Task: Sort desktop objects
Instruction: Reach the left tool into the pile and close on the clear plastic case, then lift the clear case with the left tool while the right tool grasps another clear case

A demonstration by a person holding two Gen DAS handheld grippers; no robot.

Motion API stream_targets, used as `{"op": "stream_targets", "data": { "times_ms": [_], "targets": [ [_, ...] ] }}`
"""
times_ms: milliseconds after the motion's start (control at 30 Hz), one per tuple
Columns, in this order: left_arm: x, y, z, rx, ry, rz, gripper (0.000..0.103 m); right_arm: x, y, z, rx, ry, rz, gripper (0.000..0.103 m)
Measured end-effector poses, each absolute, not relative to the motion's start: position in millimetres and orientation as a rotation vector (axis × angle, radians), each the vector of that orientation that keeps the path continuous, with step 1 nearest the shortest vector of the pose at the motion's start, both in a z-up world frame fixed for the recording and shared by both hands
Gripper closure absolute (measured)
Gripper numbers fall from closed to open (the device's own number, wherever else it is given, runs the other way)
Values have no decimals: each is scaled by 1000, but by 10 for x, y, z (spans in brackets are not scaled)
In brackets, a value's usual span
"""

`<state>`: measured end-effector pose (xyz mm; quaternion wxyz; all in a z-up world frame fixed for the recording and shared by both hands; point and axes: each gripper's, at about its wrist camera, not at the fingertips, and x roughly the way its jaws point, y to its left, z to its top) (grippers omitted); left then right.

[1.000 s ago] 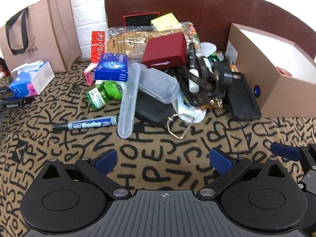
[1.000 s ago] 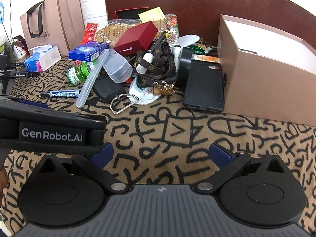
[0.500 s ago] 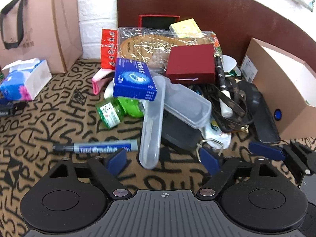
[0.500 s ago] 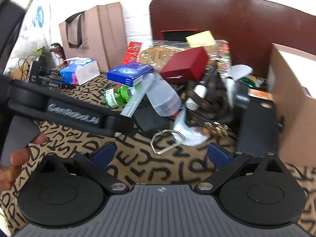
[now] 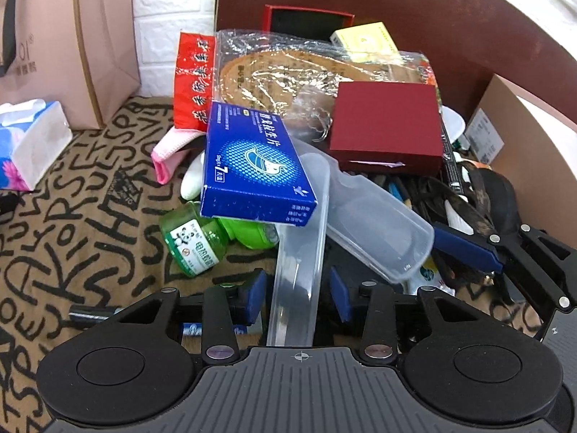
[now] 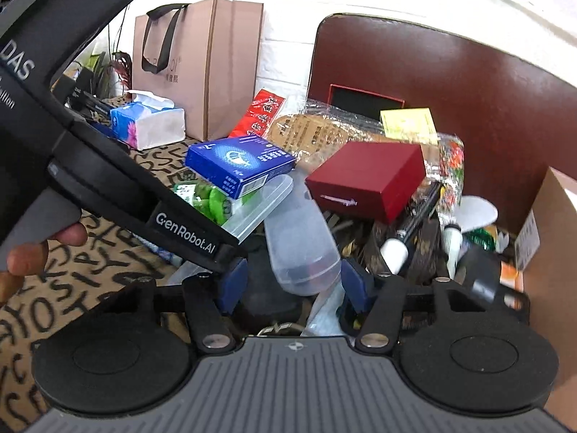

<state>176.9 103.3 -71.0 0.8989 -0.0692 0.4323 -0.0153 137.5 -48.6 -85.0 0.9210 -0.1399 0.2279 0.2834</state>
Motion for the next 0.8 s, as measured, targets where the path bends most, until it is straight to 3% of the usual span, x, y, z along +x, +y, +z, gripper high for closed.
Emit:
{"op": "stream_targets", "data": {
  "times_ms": [100,167,300,800],
  "targets": [
    [1829,1039,-736,-148,883,-42,53,1434,-441,-886,-311,456,585,43],
    [1859,1017,-734,-134,882,-47,67,1444,-425,-899,-317,449,579,50],
    [1834,957,-725,-90,876,-42,79,1437,-426,-915,-310,443,572,52],
    [1142,447,-618,-102,947,-137,79,736,-896,-751,-254,528,502,53]
  ]
}}
